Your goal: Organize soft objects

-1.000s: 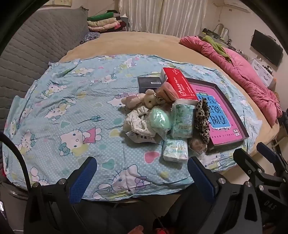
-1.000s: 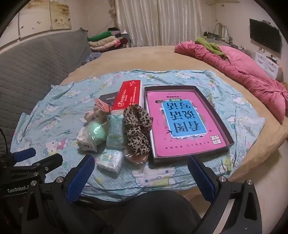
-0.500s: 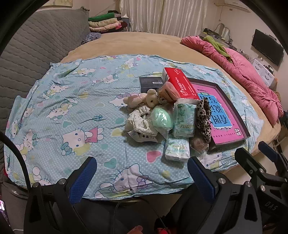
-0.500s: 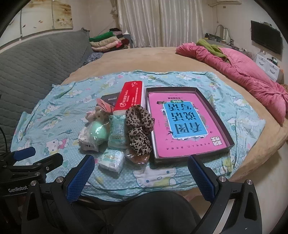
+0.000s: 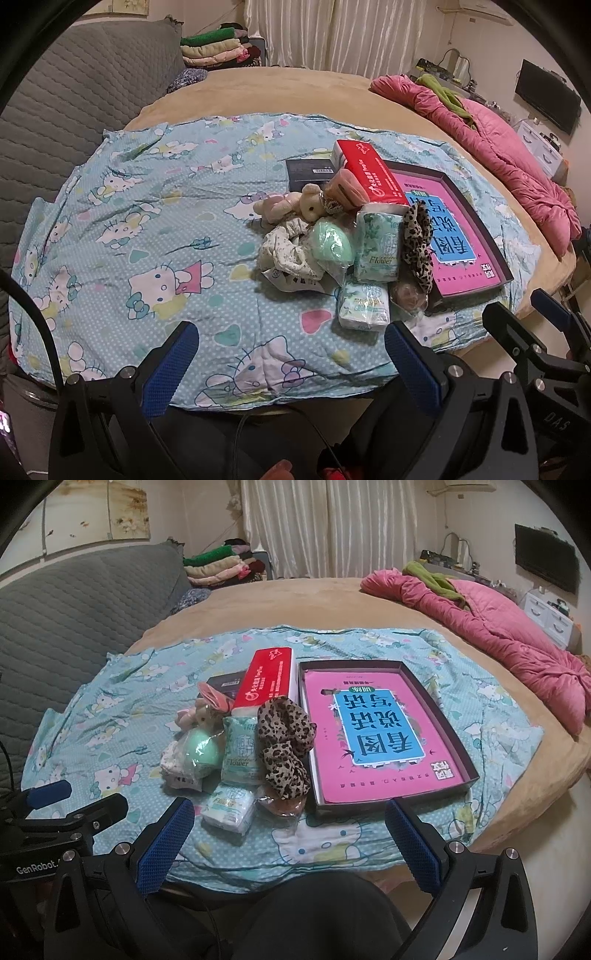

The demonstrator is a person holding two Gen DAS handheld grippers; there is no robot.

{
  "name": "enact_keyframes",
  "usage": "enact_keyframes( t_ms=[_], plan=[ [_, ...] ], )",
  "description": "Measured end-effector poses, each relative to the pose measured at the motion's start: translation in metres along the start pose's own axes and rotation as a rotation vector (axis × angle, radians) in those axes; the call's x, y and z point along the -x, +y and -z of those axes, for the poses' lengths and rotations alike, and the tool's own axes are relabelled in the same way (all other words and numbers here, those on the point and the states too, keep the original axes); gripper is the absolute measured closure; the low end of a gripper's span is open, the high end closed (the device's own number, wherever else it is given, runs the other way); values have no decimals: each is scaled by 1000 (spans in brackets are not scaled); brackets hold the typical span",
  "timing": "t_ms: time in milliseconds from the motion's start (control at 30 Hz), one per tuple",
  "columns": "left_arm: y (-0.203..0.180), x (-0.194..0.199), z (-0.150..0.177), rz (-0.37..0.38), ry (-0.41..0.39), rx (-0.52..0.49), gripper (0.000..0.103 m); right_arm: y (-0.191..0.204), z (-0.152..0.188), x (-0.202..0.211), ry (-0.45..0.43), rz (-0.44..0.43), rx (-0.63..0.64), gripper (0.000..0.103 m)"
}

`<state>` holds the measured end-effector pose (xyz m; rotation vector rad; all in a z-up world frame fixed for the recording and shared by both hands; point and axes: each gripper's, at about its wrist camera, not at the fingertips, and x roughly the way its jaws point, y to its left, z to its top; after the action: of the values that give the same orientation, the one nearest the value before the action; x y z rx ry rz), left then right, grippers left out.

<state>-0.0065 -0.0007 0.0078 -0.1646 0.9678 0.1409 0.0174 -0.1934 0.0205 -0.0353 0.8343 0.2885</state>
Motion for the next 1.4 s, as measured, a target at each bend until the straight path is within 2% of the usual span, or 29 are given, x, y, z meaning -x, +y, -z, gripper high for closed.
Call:
enact_keyframes(
  t_ms=[700,900,1133,1400],
  plan=[
    [1,0,0,13,-8,10,2,-1,0,1,4,0,-1,0],
    [2,-2,0,-4,-14,6,1,-2,0,1,6,0,0,0],
    [11,-6,-2,1,-25,31,1,0,3,-8,19,-8,5,0],
    [34,-23,-3,16,-9,105,1,0,2,-24,46,-14,6,0]
  ],
)
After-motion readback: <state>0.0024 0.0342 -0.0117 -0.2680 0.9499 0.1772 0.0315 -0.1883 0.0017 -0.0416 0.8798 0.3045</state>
